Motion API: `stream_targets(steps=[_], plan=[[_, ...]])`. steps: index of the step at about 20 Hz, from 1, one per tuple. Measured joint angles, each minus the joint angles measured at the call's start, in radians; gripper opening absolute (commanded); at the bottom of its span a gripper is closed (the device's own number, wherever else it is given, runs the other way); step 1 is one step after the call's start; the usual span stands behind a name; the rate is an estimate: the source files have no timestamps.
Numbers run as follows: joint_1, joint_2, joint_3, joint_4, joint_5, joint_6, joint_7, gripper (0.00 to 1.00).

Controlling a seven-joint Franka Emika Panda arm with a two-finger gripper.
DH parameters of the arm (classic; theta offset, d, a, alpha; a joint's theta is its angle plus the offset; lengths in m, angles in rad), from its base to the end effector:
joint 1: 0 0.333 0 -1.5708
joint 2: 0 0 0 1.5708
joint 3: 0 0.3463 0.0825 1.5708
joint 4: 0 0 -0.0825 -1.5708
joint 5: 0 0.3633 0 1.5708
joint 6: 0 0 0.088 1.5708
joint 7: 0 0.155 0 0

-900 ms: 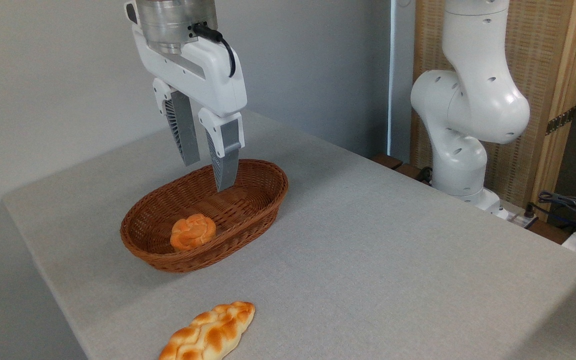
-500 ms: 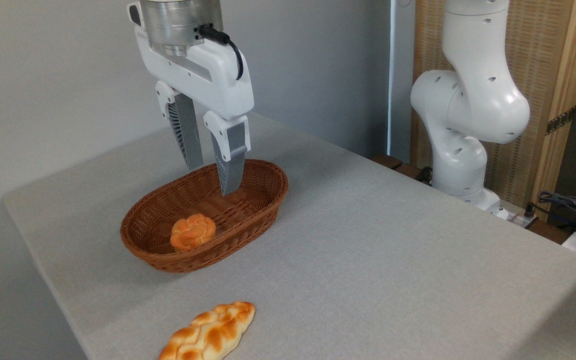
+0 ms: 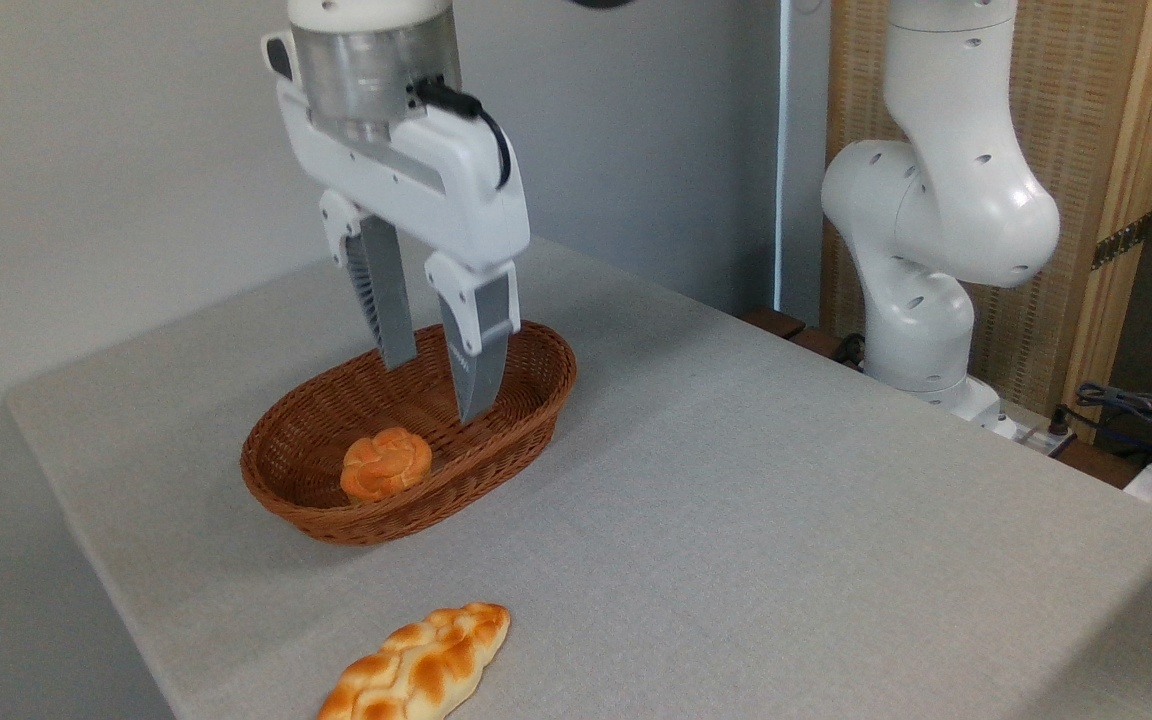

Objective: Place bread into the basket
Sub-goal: 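Move the open gripper from above the basket down toward the braided bread, then lower the gripper onto the braided bread and close on it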

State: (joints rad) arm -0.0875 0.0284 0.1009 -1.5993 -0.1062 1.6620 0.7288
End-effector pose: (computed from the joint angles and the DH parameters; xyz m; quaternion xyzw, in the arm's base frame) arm 0.5531 -0.0088 0.5875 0.9367 -0.3460 0.0347 0.0418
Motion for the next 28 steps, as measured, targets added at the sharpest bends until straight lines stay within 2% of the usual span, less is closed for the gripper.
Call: stream_targets(steps=[10, 17, 24, 28], plan=[[0.001, 0.060, 0.010, -0.200, 0.000, 0.373, 0.000, 1.00], [0.003, 0.107, 0.047, -0.208, 0.036, 0.430, 0.036, 1.00], [0.001, 0.191, 0.047, -0.250, 0.039, 0.600, 0.036, 1.00], [-0.002, 0.225, 0.047, -0.249, 0.039, 0.627, 0.036, 0.98]])
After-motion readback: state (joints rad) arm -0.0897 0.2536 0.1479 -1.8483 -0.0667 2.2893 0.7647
